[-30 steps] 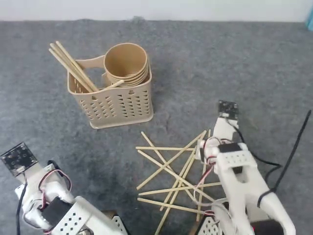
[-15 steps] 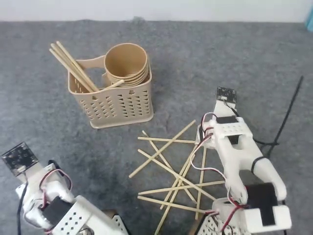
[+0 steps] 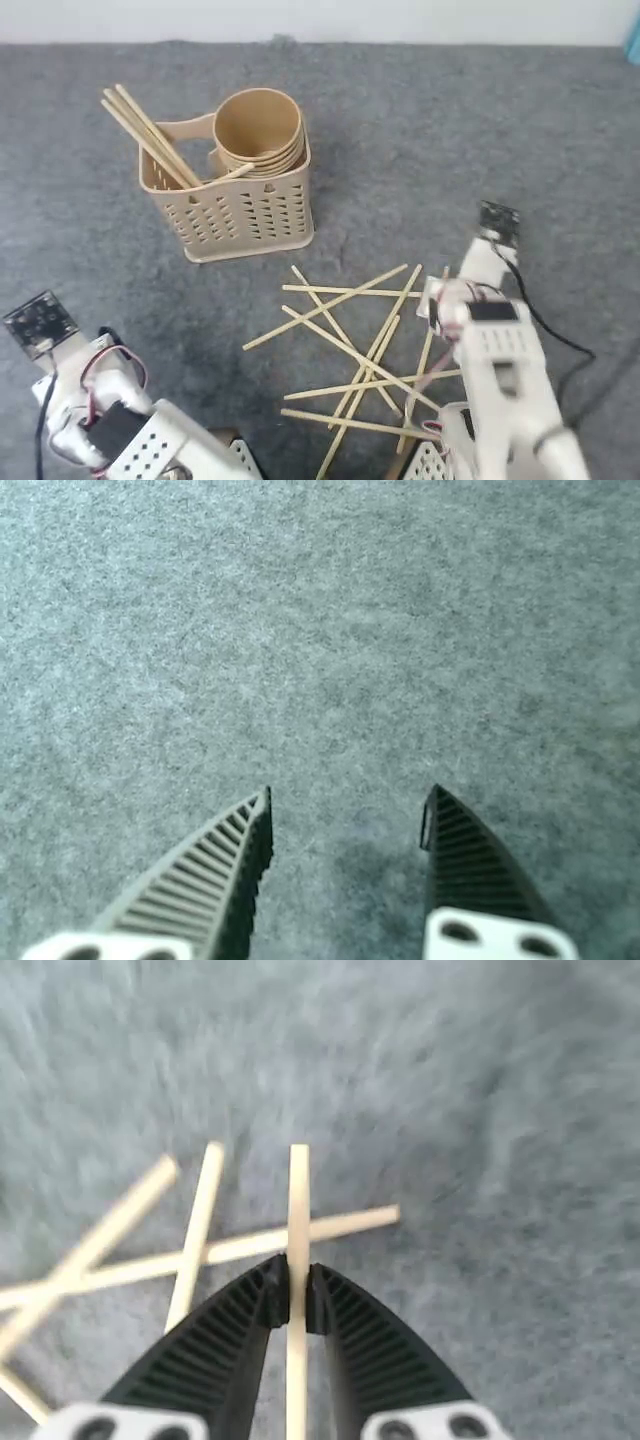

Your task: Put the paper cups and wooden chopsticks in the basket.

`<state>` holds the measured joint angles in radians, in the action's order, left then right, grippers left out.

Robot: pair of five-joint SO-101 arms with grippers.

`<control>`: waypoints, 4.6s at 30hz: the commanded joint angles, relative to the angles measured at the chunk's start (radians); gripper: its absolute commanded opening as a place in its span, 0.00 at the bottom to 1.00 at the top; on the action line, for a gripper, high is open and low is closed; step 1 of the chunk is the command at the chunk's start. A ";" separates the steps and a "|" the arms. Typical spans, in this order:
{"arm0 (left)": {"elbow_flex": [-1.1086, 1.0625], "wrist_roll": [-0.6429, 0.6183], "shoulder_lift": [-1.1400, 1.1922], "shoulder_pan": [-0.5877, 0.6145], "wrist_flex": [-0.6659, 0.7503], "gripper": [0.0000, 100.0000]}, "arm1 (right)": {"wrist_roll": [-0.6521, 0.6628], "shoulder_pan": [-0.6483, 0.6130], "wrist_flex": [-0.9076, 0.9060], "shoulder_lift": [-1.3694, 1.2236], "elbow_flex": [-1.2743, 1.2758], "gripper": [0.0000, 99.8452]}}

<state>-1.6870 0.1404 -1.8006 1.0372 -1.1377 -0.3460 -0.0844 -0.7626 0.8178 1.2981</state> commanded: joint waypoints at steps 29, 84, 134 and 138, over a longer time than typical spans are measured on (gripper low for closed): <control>0.002 0.012 -0.003 0.002 -0.006 0.23 | -0.008 -0.108 0.051 0.995 0.012 0.01; 0.002 0.057 -0.003 0.005 -0.023 0.23 | 0.526 -0.923 0.133 -1.191 -2.486 0.01; 0.002 0.061 -0.003 0.008 -0.026 0.23 | 0.147 -0.503 -1.041 -0.719 -2.530 0.11; 0.002 0.061 -0.003 0.008 -0.026 0.23 | 0.146 -0.499 -1.033 -0.437 -2.056 0.11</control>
<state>-1.6870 0.1941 -1.8006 1.0372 -1.1592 -0.1880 -0.5907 -1.7568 0.1565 -1.1170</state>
